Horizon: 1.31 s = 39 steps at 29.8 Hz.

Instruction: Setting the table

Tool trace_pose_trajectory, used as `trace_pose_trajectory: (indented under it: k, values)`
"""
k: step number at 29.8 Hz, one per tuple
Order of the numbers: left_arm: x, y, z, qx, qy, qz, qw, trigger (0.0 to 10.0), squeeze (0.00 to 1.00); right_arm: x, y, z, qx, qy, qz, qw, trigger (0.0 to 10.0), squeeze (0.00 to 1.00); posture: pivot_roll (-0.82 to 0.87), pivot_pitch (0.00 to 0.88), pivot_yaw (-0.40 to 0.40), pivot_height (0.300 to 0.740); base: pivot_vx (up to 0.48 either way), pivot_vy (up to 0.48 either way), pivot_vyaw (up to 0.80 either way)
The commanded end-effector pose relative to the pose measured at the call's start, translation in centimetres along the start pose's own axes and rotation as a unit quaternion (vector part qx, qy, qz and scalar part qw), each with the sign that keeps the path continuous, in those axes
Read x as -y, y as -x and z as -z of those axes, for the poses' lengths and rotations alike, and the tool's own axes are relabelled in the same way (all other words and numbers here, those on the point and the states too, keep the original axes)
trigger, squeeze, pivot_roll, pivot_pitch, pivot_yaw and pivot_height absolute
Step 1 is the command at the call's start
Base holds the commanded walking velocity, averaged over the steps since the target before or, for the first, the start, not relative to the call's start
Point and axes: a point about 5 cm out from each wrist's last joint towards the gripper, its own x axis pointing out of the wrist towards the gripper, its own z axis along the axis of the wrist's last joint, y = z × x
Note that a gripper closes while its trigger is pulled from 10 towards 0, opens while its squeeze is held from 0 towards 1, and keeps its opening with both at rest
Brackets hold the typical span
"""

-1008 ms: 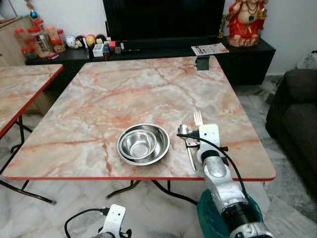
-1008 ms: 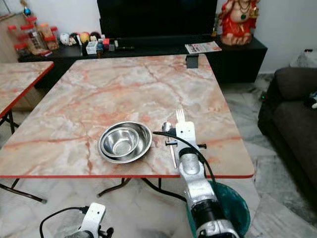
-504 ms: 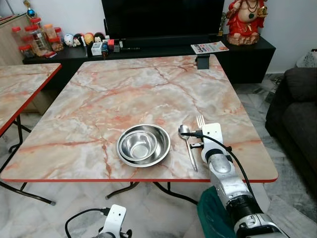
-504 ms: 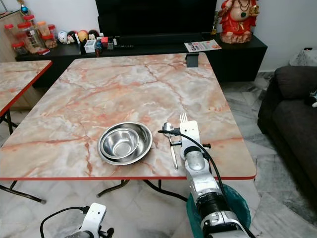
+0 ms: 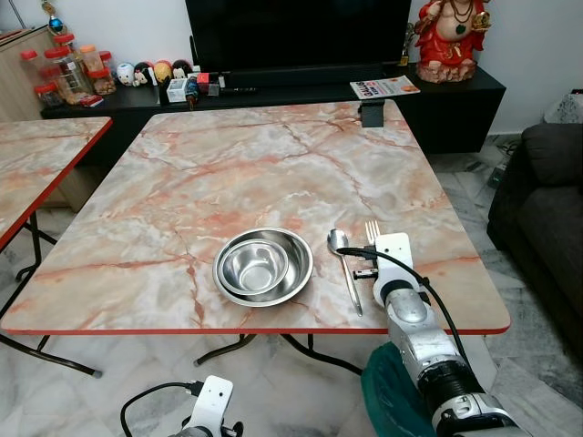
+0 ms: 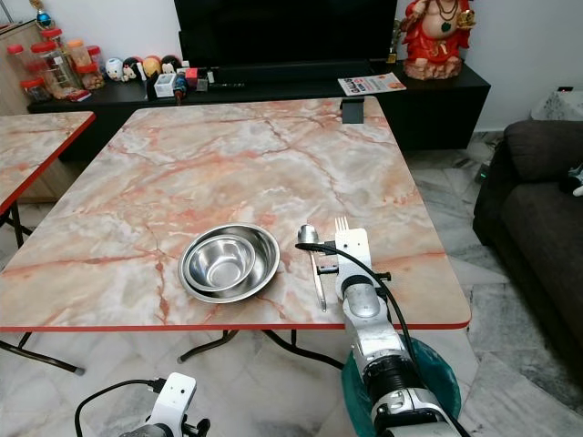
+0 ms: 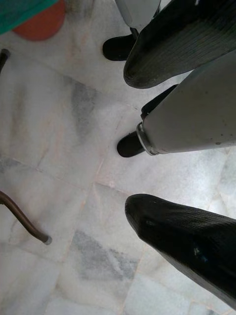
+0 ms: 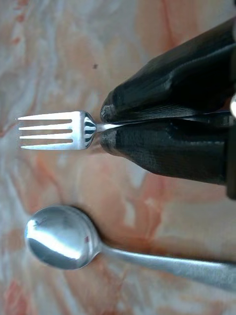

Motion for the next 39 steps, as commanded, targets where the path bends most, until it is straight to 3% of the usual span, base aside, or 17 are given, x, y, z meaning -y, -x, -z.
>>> trace_pose_trajectory:
  k: [1, 35, 36, 38, 39]
  values:
    - [-0.24, 0.03, 0.11, -0.006, -0.010, -0.002, 1.000, 10.0, 0.00, -0.11, -0.13, -0.24, 0.004, -0.009, 0.001, 1.000, 10.0, 0.00, -0.03, 0.000, 0.075, 0.740, 0.000, 0.000, 0.00]
    - [-0.29, 0.05, 0.24, -0.009, -0.013, -0.004, 1.000, 10.0, 0.00, -0.54, -0.64, -0.52, 0.009, -0.041, -0.018, 0.999, 10.0, 0.00, -0.02, 0.000, 0.075, 0.740, 0.000, 0.000, 0.00]
    - [-0.29, 0.05, 0.24, -0.009, -0.013, -0.004, 1.000, 10.0, 0.00, -0.55, -0.64, -0.51, 0.009, -0.042, -0.018, 0.999, 10.0, 0.09, -0.02, 0.000, 0.075, 0.740, 0.000, 0.000, 0.00]
    - [-0.29, 0.05, 0.24, -0.009, -0.013, -0.004, 1.000, 10.0, 0.00, -0.56, -0.65, -0.50, 0.009, -0.042, -0.018, 0.999, 10.0, 0.09, -0.02, 0.000, 0.075, 0.740, 0.000, 0.000, 0.00]
    - [-0.29, 0.05, 0.23, -0.009, -0.013, -0.004, 1.000, 10.0, 0.00, -0.56, -0.66, -0.50, 0.009, -0.042, -0.018, 0.999, 10.0, 0.74, -0.02, 0.000, 0.076, 0.740, 0.000, 0.000, 0.00]
